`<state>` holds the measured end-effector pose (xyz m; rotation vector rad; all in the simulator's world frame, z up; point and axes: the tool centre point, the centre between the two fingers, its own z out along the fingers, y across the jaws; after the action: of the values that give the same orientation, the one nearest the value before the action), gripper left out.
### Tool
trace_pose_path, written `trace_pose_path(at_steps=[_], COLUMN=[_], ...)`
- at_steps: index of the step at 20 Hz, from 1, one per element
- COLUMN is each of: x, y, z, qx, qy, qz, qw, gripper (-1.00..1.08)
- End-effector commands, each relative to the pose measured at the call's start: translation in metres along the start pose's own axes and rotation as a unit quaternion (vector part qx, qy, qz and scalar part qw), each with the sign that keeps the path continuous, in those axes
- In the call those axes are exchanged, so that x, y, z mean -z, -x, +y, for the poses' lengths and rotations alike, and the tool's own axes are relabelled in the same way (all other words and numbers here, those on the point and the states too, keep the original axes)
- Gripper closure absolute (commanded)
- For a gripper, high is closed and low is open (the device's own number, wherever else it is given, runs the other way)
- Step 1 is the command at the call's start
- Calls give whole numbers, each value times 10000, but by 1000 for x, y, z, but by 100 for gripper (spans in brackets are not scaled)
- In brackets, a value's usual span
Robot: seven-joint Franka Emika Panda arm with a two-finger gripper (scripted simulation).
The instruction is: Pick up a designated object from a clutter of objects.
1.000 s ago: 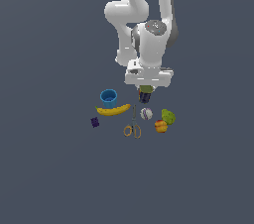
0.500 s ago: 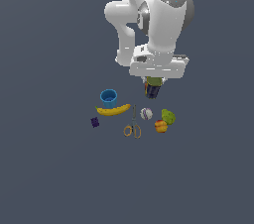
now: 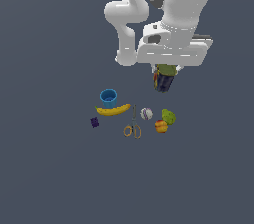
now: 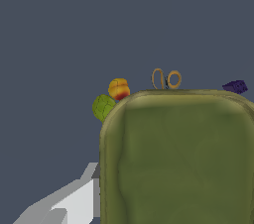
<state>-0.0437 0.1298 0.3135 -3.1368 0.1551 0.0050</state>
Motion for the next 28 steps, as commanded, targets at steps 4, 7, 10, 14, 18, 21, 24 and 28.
trace_pose_path(at_steps=[4, 7, 10, 14, 18, 21, 24, 28], x=[43, 63, 82, 106, 124, 134, 142, 148], y=[-18, -27, -36, -47, -56, -61, -65, -68], z=[-12, -18, -23, -30, -36, -39, -41, -43], qx=[-3, -5, -7, -10, -10, -10, -10, -10], qy=[-2, 0, 1, 2, 2, 2, 2, 2], qz=[15, 15, 16, 16, 16, 16, 16, 16], qw=[10000, 10000, 10000, 10000, 10000, 10000, 10000, 10000], gripper=[108, 108, 108, 108, 108, 108, 108, 108])
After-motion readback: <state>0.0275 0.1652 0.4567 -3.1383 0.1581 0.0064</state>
